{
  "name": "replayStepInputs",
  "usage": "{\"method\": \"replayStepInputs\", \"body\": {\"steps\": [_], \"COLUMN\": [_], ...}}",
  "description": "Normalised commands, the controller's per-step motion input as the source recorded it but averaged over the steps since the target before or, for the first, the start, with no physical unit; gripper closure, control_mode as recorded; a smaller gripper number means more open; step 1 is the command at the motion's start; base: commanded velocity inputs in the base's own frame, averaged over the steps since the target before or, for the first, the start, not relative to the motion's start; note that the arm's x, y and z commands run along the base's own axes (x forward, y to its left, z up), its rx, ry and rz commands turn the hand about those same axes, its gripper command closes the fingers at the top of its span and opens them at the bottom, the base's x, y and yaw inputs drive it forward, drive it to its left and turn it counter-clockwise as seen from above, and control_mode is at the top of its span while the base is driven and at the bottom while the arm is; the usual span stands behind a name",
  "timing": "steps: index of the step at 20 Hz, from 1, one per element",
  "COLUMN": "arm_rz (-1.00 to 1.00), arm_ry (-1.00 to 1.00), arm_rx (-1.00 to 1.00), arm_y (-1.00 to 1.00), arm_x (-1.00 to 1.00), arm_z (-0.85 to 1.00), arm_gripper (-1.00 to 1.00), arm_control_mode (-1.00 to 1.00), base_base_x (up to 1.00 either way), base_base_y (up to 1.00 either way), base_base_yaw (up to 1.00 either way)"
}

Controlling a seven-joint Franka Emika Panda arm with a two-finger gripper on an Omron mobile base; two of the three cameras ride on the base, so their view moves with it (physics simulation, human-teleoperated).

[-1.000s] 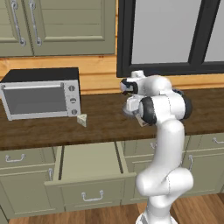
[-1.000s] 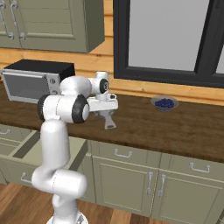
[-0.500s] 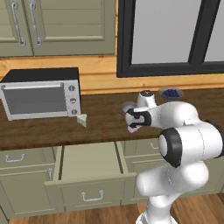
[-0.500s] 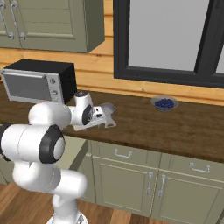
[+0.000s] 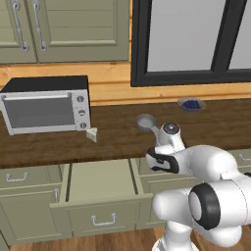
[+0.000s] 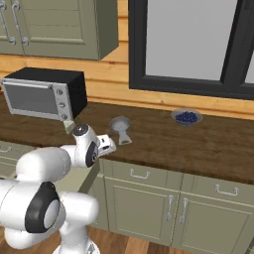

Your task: Pick the measuring cup from the drawer and place it on the counter.

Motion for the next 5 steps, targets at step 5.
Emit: {"method": "replayStepInputs", "body": {"steps": [5], "arm_rz": [0.0], "arm_ry": [0.0], "arm_rx": [0.0], "arm_y": [0.0], "arm_x": [0.0], "arm_z": [0.0], "arm_gripper": [-1.0], "arm_control_mode": [-1.0], "base_base_x": [0.0], "base_base_y": [0.0], "base_base_yaw": [0.0]}}
